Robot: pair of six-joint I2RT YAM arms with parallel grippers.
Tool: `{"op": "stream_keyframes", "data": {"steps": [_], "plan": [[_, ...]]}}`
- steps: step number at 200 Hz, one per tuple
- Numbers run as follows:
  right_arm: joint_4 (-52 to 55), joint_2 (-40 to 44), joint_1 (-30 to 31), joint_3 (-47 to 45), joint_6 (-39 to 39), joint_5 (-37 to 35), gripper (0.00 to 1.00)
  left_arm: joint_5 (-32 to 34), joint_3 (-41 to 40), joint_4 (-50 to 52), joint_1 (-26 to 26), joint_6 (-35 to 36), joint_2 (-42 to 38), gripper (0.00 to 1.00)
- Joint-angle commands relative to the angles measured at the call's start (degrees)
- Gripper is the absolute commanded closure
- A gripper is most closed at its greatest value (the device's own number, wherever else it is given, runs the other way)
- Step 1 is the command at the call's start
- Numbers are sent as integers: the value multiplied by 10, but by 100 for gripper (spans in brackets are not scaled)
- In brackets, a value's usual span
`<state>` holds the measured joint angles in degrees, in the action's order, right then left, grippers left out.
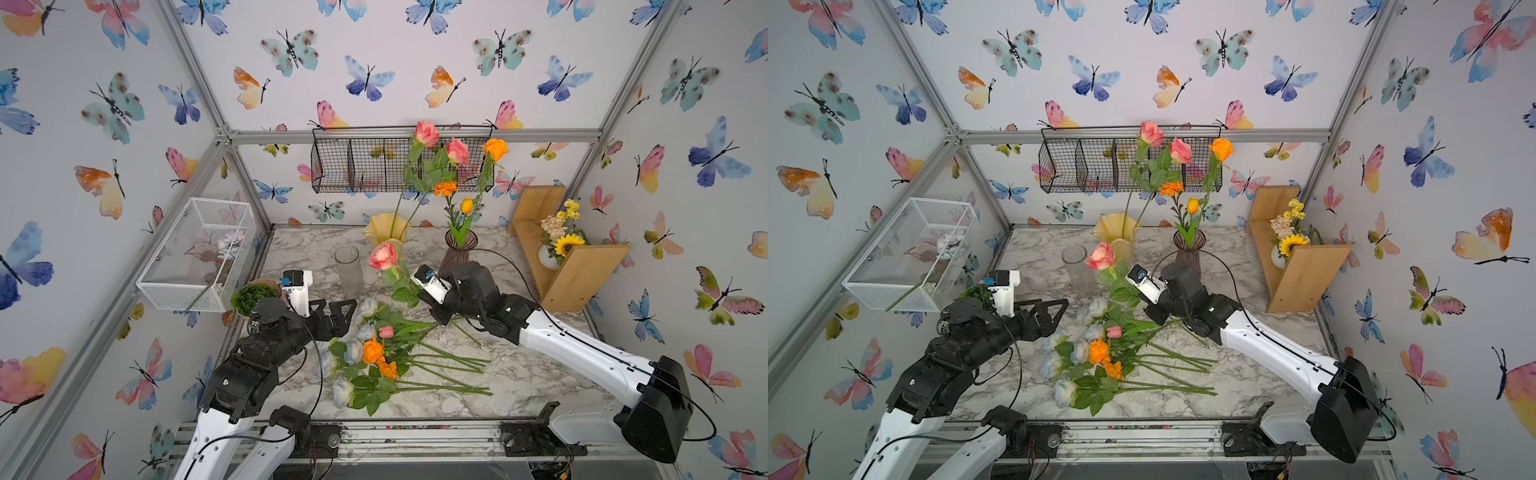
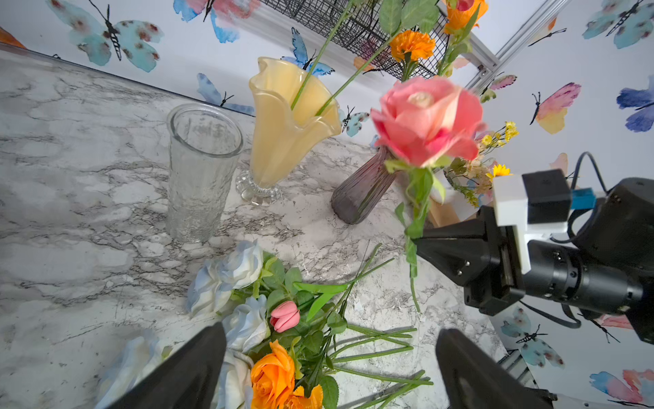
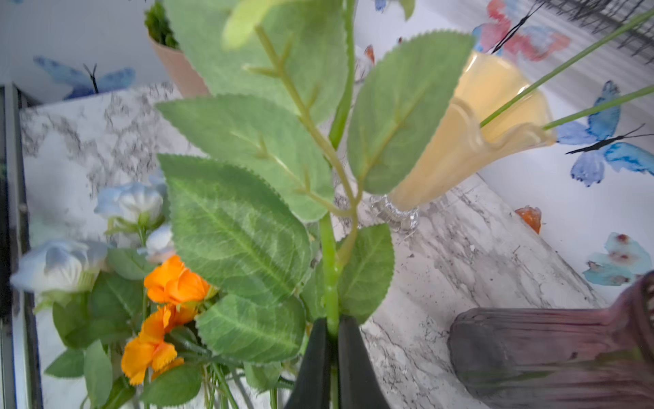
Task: Arrange the flowers in different vases according to their colors
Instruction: Pick up the flower at the center of the board, then insert the flower into the vase.
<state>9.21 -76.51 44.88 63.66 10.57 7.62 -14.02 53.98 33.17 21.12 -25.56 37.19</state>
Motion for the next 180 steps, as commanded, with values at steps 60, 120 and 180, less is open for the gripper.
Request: {"op": "stream_keyframes", "data": {"steps": [60,120,180], "plan": [[-138,-94,-32,227,-111,-17,97,-37,-16,-18,-1,39,44,1],[-261,-188,-34,331,-114,-46,98,-66,-57,-21,0,65,61,1],[-276,-327,-47,522,-105,-47,97,-64,-77,-39,1,64,45,1]]}}
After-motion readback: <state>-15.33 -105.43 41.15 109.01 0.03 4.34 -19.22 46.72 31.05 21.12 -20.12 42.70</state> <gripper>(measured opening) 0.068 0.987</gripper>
